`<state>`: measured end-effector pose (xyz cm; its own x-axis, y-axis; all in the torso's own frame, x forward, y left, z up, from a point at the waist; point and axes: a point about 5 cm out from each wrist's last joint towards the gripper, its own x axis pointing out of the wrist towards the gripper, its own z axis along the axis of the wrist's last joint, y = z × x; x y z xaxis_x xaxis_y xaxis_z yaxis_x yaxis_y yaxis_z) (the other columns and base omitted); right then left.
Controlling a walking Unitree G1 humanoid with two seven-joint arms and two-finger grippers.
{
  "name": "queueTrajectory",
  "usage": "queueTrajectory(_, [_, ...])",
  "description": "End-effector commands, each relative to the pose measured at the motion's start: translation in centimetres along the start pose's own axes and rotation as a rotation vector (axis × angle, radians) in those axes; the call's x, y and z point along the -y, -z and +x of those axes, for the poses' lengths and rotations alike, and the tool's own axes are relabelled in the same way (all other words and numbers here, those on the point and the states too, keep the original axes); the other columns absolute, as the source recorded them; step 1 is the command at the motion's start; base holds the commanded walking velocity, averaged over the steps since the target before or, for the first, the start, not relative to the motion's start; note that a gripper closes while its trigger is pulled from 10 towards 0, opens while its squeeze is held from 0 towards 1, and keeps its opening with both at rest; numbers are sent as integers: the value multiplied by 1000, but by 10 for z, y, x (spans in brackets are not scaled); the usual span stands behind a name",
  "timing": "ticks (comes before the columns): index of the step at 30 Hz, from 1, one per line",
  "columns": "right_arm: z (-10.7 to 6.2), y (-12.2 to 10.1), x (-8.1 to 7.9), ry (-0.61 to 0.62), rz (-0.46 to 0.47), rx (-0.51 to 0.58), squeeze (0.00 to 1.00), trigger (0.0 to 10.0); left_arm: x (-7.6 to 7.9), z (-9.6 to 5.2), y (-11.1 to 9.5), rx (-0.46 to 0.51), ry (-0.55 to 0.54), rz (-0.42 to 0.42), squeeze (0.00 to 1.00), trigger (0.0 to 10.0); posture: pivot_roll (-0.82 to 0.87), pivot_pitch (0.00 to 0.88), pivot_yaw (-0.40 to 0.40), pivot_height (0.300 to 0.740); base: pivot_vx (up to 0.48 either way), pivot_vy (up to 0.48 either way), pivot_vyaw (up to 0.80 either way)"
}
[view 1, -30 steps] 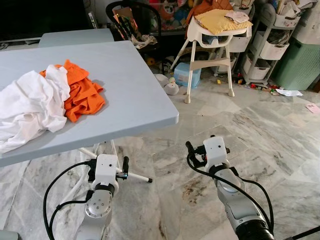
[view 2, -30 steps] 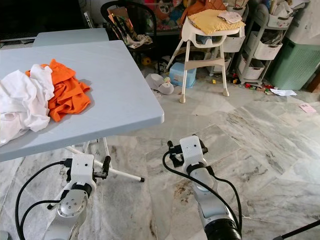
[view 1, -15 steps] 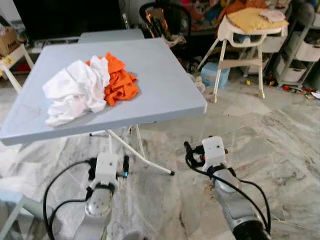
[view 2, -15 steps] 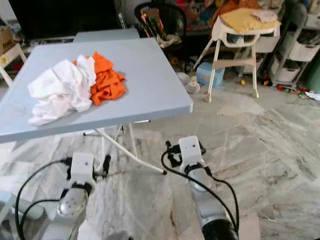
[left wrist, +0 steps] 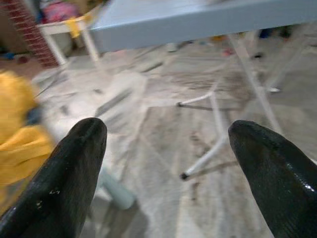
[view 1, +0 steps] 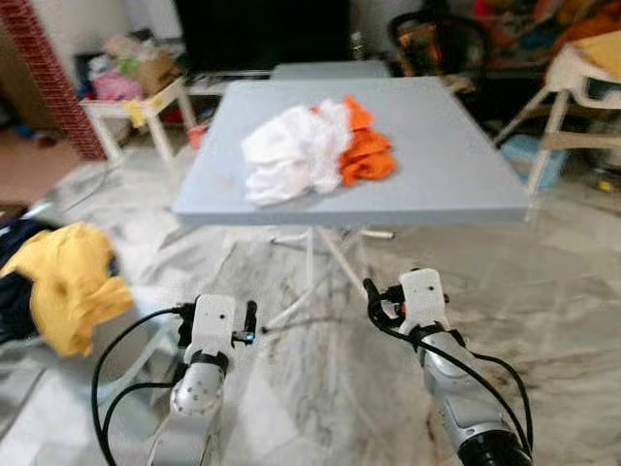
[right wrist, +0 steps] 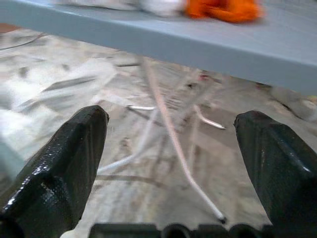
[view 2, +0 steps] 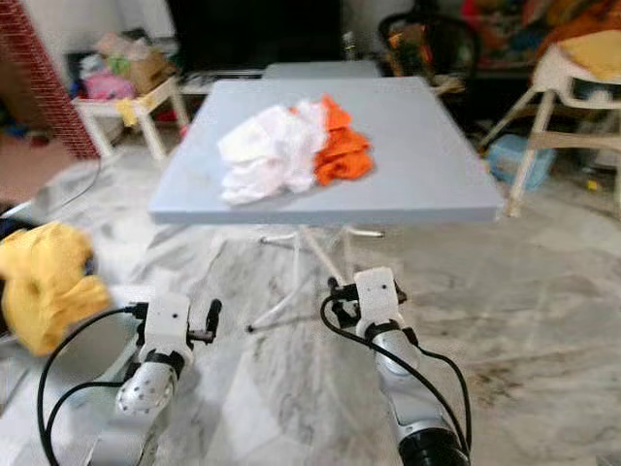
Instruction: Hang hanger
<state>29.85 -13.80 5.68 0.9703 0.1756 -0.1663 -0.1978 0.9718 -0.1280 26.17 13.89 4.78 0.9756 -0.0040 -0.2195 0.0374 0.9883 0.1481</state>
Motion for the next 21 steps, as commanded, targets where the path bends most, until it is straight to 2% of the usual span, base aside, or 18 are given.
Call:
queueTrajectory(1, [4,-10,-10,-37,12,34,0,10000,-9,0,2,-10,-24,14,0,10000,49,0,-3,740,0,446,788])
queueTrajectory(15, [4,-10,-8,-33,3,31,0,10000,-8,-1,4,-18,-26,14,0,10000,50,0,-5,740,0,453,693])
queueTrajectory(19, [3,-9,-6,-16,25,32,0,10000,-7,-2,4,-17,-22,12,0,10000,46,0,-9,740,0,458,0])
queueTrajectory(21, [2,-10,-5,-16,16,35,0,10000,-6,-2,2,1,-10,21,0,10000,46,0,-11,740,0,0,0])
